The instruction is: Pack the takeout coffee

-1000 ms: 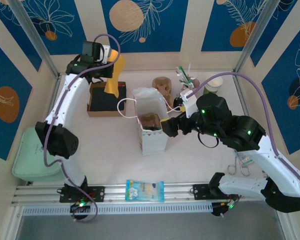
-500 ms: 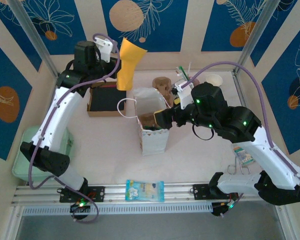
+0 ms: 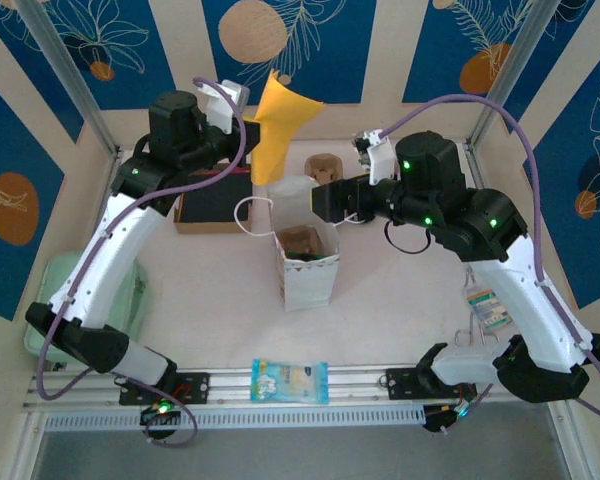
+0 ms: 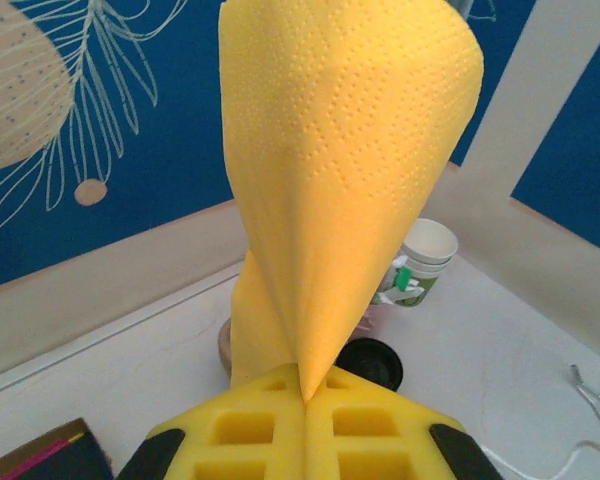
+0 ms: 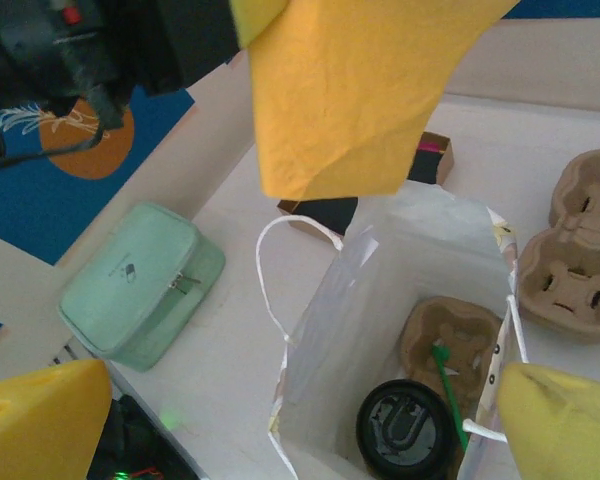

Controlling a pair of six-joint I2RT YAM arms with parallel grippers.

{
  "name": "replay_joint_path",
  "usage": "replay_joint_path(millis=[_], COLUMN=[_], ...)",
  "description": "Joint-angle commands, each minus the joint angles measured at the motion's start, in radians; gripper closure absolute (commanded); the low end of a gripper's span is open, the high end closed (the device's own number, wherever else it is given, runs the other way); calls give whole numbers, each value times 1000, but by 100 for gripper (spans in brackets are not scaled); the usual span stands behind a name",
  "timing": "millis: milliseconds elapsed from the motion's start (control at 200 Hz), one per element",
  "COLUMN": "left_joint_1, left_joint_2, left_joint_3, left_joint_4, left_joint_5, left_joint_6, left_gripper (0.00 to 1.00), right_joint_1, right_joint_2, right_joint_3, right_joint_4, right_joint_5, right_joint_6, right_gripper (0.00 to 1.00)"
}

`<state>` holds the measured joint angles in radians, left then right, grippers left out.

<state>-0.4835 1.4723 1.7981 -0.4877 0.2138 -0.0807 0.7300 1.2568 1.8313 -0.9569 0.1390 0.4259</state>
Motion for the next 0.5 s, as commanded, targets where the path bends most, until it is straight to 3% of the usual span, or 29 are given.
replay_joint_path(millis=[0, 495], left_joint_1=[-33, -167], left_joint_2=[-41, -97], left_joint_3=[-21, -123], left_joint_4=[59, 148], left_joint_5=[11, -69], left_joint_6=[-16, -10], left_gripper=[100, 100], right_joint_1=[-34, -131], right_joint_2=[23, 144], right_joint_3=[46, 176], right_joint_4=[15, 42], right_joint_5=[-97, -138], right_joint_6=[64, 171], right_gripper=[1, 0])
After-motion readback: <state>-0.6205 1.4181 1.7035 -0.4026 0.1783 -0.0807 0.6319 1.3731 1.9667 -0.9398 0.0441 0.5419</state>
